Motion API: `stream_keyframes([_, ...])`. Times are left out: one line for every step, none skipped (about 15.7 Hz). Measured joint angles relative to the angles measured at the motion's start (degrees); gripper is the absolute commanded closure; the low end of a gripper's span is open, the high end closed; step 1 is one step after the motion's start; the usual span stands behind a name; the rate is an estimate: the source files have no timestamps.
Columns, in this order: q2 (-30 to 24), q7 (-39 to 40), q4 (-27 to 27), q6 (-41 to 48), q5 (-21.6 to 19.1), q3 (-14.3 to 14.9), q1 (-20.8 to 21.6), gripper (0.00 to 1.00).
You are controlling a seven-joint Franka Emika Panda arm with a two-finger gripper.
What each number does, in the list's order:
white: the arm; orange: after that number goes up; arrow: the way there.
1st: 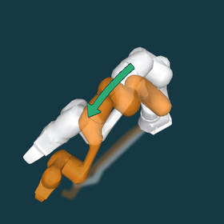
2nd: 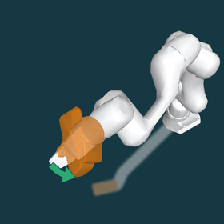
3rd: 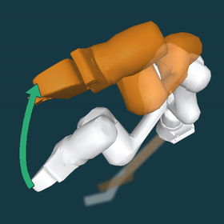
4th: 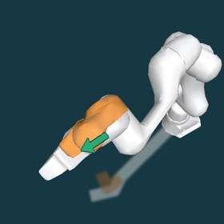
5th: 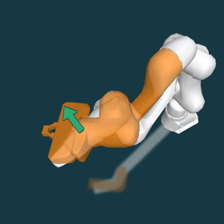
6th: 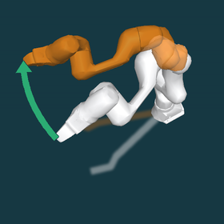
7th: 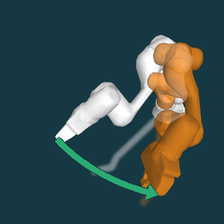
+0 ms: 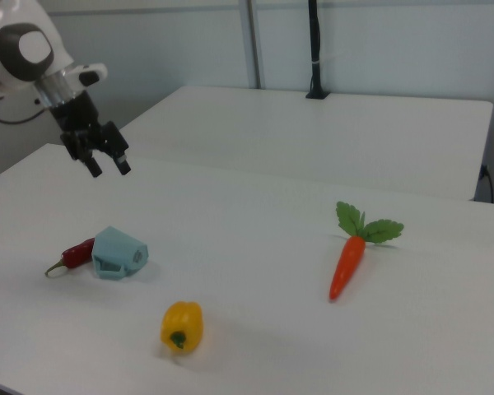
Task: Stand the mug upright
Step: 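Move the open gripper toward the tipped light-blue mug, then lower the gripper onto the mug's rim and close on it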
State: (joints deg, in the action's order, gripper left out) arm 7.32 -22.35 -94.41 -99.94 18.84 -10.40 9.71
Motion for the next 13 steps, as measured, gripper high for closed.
stream_keyframes([1.48,-1.36,0.01,-0.02,1.26,-0.05,1.43,0.0])
stream_keyframes([2.96,-2.48,0.04,-0.03,2.13,-0.07,2.65,0.0])
stream_keyframes([4.32,-3.47,0.11,-0.04,2.63,-0.09,3.53,0.0])
stream_keyframes([5.6,-4.36,0.21,-0.07,3.0,-0.09,4.29,0.0])
stream_keyframes([6.84,-5.56,0.36,-0.07,3.69,-0.09,5.01,0.0])
stream_keyframes([8.03,-7.2,0.41,-0.17,4.89,-0.09,5.78,0.0])
stream_keyframes([9.24,-9.28,0.43,-0.8,6.0,-0.1,6.59,0.0])
stream_keyframes([10.59,-11.88,0.44,-2.16,6.96,-0.1,7.48,0.0])
stream_keyframes([11.9,-14.24,0.45,-3.38,7.74,-0.1,8.28,0.0])
stream_keyframes([13.33,-16.34,0.46,-4.3,8.63,-0.11,8.97,0.0])
stream_keyframes([14.57,-17.6,0.49,-4.82,9.32,-0.11,9.38,0.0])
stream_keyframes([15.75,-18.35,0.5,-5.54,9.73,-0.11,9.57,0.0])
stream_keyframes([16.59,-18.8,0.53,-6.49,9.88,-0.09,9.58,0.0])
